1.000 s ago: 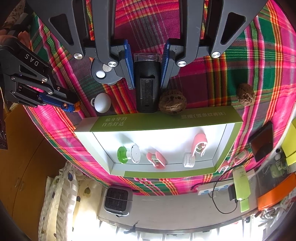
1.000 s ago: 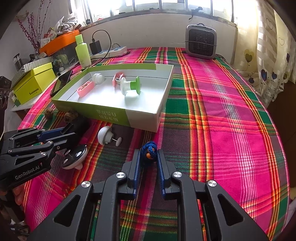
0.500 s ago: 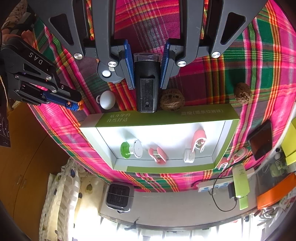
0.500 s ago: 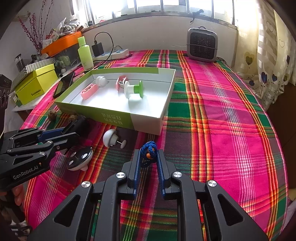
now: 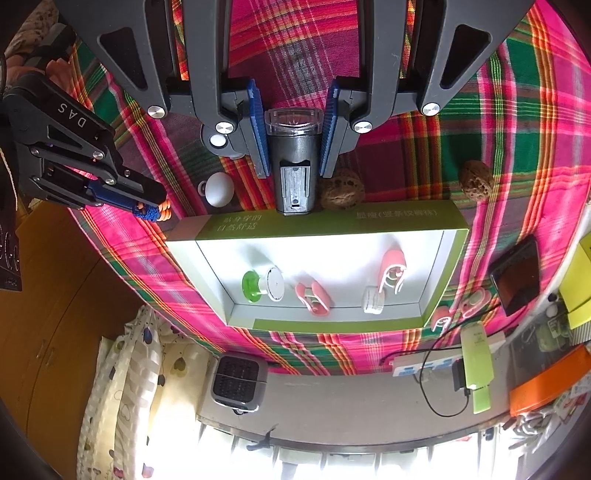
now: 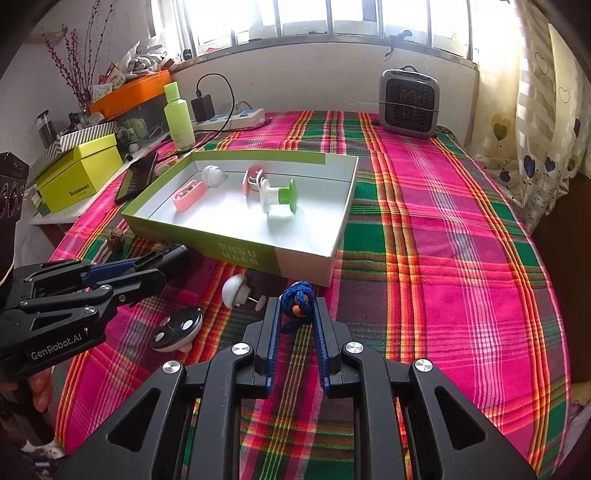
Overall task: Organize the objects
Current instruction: 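Lift the black device and blue toy and carry both over the tray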
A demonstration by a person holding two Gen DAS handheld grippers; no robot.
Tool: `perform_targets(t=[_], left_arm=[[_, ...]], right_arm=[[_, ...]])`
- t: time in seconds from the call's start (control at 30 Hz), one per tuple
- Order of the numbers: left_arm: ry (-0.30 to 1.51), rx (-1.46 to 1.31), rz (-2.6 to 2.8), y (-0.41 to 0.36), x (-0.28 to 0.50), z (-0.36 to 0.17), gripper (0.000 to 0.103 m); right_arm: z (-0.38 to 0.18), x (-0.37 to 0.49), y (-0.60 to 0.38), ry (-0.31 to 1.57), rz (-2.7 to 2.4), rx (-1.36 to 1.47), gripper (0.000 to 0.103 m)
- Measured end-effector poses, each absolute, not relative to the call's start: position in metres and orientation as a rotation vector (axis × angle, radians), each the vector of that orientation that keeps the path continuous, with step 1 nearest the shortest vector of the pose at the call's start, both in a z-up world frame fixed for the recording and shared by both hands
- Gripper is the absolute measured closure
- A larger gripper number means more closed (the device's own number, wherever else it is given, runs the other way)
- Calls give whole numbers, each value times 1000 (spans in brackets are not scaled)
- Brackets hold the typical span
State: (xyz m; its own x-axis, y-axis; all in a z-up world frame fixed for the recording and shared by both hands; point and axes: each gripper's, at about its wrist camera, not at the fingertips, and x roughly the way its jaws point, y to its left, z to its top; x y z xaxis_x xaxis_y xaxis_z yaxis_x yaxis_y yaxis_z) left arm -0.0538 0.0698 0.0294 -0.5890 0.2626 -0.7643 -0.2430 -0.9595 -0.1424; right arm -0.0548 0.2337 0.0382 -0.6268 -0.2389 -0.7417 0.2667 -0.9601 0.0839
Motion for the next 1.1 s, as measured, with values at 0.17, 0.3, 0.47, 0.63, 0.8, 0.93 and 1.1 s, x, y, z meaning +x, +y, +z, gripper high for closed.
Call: perform_targets(t=[0.17,0.3,0.47,0.63,0.8,0.93,1.1], left_arm=[[-36,-1247,2570,69,-53,28,78],[-37,-1230,2580,68,-51,31,78],[-36,-1204,2590,68,-50,38,78],[-36,-1181,2603,66,-51,45,78],[-39,-1168,2612,64,-58,51,78],[-52,-1153,2626,61,-67,55,78],[-59,-1157,2632,59,-81,55,78]], right_arm=[[38,-54,233,48,-2603,1179,85],[40,-54,232,50,-2604,1171,85],[43,-54,231,52,-2610,1159,85],[49,-57,231,54,-2617,1142,85],[56,-64,229,56,-2624,1121,85],[61,-73,227,64,-2632,1103,85],[64,-87,225,66,-2635,1100,85]])
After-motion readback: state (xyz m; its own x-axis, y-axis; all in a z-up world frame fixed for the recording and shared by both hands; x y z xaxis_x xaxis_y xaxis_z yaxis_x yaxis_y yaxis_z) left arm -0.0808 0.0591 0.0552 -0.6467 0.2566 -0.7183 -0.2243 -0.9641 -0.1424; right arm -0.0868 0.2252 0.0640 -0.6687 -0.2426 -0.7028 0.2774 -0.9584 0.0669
